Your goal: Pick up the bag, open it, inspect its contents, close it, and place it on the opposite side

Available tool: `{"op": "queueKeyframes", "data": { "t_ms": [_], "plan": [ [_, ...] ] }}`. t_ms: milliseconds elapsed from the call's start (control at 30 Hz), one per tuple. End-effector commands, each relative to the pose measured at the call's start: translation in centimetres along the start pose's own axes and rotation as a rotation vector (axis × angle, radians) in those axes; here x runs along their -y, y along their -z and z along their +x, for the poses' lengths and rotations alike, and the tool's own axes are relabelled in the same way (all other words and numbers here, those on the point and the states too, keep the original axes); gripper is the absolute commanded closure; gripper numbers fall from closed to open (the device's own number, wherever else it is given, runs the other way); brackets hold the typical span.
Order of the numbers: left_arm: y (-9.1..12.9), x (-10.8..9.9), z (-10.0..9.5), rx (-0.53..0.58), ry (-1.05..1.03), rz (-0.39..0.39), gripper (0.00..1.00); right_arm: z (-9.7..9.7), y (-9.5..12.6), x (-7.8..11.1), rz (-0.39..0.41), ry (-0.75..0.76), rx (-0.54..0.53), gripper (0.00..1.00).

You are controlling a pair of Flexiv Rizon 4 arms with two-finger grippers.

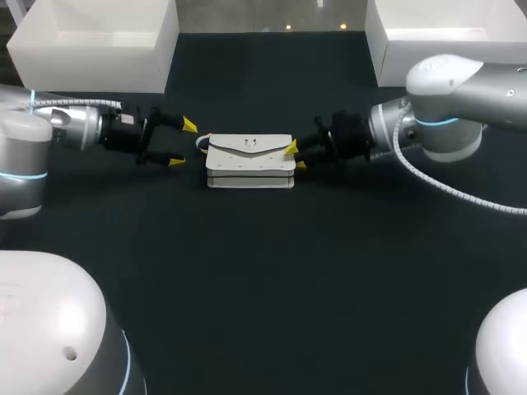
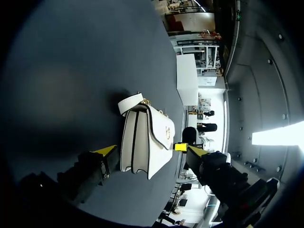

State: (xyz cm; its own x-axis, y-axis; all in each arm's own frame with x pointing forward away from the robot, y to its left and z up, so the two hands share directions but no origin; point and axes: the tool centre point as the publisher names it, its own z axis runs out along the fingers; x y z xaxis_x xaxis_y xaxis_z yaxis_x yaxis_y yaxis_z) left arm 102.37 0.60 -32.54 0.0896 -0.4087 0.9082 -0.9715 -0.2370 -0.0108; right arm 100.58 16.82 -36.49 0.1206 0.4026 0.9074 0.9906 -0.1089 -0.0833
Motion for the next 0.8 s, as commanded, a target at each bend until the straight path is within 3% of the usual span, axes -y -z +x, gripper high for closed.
{"op": "queueKeyframes", "data": {
  "t_ms": [33,233,300,633,800],
  "plan": [
    [1.1,-0.5,0.0,0.015,0.002,0.016,0.0,0.0,-0.3,-0.8,0.03,0.002,0.0,0.74],
    [2.2,-0.4,-0.4,0.05,-0.001,0.035,0.0,-0.1,-0.6,-0.8,0.042,-0.003,0.012,0.79],
    [2.4,-0.3,-0.5,0.063,-0.001,0.039,0.0,-0.2,-0.6,-0.8,0.044,-0.005,0.014,1.0],
    [4.4,0.5,-0.3,0.136,-0.056,0.006,0.0,-0.1,0.4,-0.9,0.047,0.011,0.035,1.0],
    [5.7,1.3,-0.4,0.2,-0.108,-0.063,0.0,-0.5,2.0,-1.2,0.04,0.023,0.042,1.0]
  ]
}}
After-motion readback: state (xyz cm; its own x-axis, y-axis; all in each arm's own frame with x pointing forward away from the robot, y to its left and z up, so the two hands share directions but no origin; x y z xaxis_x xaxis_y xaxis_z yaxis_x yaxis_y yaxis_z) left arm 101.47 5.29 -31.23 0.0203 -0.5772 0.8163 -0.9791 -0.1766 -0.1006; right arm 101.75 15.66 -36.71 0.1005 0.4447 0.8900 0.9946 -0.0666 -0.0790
